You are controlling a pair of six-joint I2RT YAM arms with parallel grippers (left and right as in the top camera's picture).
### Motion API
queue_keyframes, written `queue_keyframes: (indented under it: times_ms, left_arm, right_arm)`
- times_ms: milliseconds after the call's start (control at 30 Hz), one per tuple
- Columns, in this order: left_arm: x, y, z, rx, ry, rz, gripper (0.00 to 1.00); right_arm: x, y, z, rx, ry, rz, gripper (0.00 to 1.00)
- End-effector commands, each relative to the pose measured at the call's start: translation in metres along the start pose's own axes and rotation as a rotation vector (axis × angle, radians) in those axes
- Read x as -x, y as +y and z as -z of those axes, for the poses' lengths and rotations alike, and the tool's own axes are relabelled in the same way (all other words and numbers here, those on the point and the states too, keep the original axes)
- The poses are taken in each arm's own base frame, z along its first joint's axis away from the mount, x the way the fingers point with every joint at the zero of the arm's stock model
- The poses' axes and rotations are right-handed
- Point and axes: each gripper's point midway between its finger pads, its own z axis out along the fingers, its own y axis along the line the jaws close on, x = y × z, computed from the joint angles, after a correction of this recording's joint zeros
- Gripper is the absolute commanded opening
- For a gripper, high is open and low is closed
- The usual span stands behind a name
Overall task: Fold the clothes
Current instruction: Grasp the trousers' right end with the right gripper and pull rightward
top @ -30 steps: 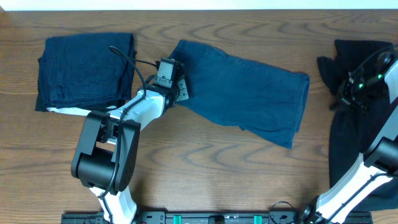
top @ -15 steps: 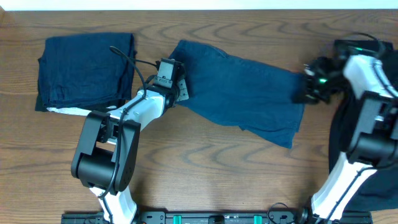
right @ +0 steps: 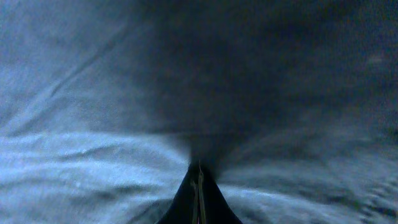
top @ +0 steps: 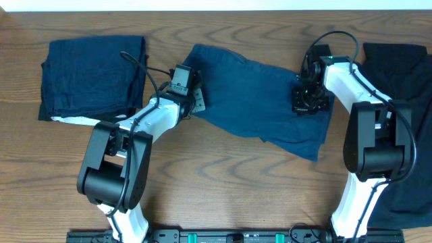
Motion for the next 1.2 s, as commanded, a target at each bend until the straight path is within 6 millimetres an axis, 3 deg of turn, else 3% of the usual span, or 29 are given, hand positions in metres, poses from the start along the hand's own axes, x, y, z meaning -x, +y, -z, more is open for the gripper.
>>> queue_keyframes:
  times_ms: [0,167,333,567,1000,1167]
  left_arm:
    - [-0.022,-0.001,-0.001,-0.024,0.088,0.015,0.07]
    - [-0.040,-0.009,0.007,-0.081,0.183,0.023,0.07]
    - [-0.049,-0.009,0.022,-0.078,0.231,0.028,0.07]
    - [-0.064,-0.001,0.037,-0.043,0.293,0.021,0.07]
    - [-0.074,0.005,0.041,-0.020,0.337,0.018,0.07]
    - [-0.079,0.007,0.052,-0.014,0.367,-0.040,0.07]
  right_arm:
    - [-0.005,-0.032,-0.019,-0.145,-0.002,-0.063,0.01]
    - [-0.007,-0.043,-0.032,-0.161,-0.024,-0.080,0.01]
    - [0.013,-0.057,-0.032,-0.165,-0.104,-0.073,0.01]
    - [0.045,-0.044,-0.029,-0.071,-0.228,-0.065,0.01]
    - [0.066,-0.044,-0.023,-0.061,-0.313,-0.010,0.01]
    - [0.068,-0.044,-0.021,-0.063,-0.321,0.006,0.01]
